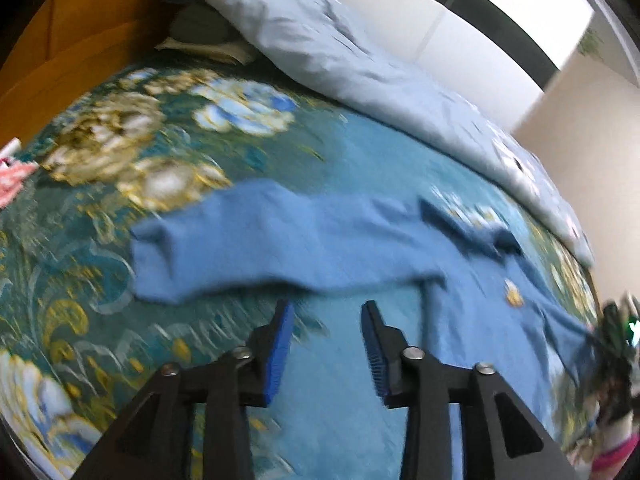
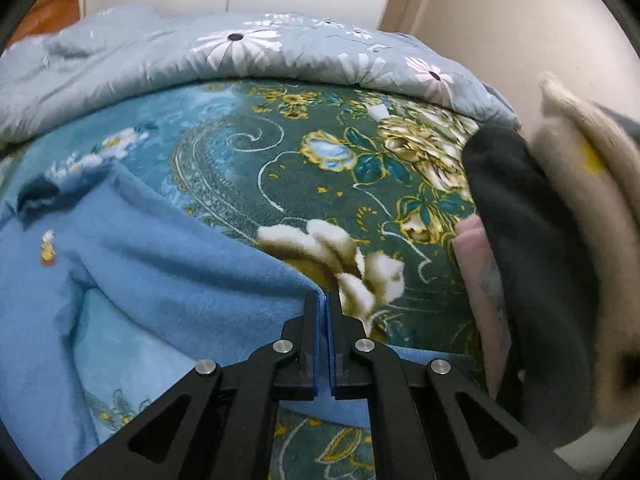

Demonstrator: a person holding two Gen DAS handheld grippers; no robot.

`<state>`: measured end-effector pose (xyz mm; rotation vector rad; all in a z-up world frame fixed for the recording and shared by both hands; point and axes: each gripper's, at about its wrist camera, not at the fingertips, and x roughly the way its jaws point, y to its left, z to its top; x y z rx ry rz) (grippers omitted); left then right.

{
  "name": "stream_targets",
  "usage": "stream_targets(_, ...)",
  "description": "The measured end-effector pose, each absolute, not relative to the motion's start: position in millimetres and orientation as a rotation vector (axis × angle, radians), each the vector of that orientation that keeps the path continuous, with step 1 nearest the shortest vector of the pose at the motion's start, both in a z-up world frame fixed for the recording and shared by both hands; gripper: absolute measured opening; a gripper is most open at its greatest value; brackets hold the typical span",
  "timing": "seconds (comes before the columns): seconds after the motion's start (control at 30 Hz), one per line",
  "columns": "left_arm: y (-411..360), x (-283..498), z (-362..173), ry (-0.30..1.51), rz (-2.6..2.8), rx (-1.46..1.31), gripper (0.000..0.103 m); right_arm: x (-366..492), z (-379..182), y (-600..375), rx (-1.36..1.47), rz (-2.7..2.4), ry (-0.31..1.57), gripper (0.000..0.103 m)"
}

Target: Fold clothes

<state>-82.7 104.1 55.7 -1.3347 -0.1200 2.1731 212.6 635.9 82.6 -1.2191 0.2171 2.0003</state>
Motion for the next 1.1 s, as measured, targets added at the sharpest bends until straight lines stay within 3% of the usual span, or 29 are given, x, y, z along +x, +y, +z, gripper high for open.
stream_targets(0.17,123.8,-34.5,35.4,-0.064,2.028,-1.380,0.048,244.2,99.1,586.6,-1.072,2.123,0.320,0.024)
stream_targets(0.23,132.1,-17.1,26.2,-0.038,1.982,-1.391,0.048,258.6,90.3,558.3,-1.094,2.266,0.470,0.043)
stream_targets(0.37,141.3,8.7,12.8,-0.007,1.915,-1.422,0.048,274.3,44.1,500.1,-1.274,2.417,0.757,0.043)
stream_targets(0.57,138.4,34.3,7.1,-0.003,1.870,-1.449,0.048,292.4,12.7,469.4,-1.309,2.402,0.905,0.043)
stream_targets(0.6,138.0,38.6,6.1,-0.002,1.863,-1.454,0.048,295.2,12.0,468.3,-1.299,2.403,0.939,0.043)
stream_targets(0.63,137.5,42.9,5.2,-0.001,1.855,-1.458,0.048,297.4,11.7,467.2,-1.293,2.407,0.978,0.036)
stream_targets(0.67,137.0,47.1,4.2,-0.001,1.848,-1.462,0.048,299.3,12.3,466.0,-1.288,2.412,0.993,0.026)
stream_targets(0.7,136.5,51.4,3.2,0.000,1.840,-1.467,0.048,301.0,13.3,464.7,-1.283,2.417,0.998,0.004)
stream_targets(1.0,134.8,65.0,3.4,0.000,1.838,-1.475,0.046,323.9,24.3,470.1,-1.152,2.404,1.032,0.003)
stream_targets(1.07,137.6,66.9,3.0,0.001,1.839,-1.476,0.039,326.6,21.5,470.1,-1.151,2.385,1.026,0.003)
stream_targets(1.1,138.6,67.7,2.8,0.001,1.838,-1.477,0.027,328.1,19.9,470.7,-1.148,2.376,1.034,0.003)
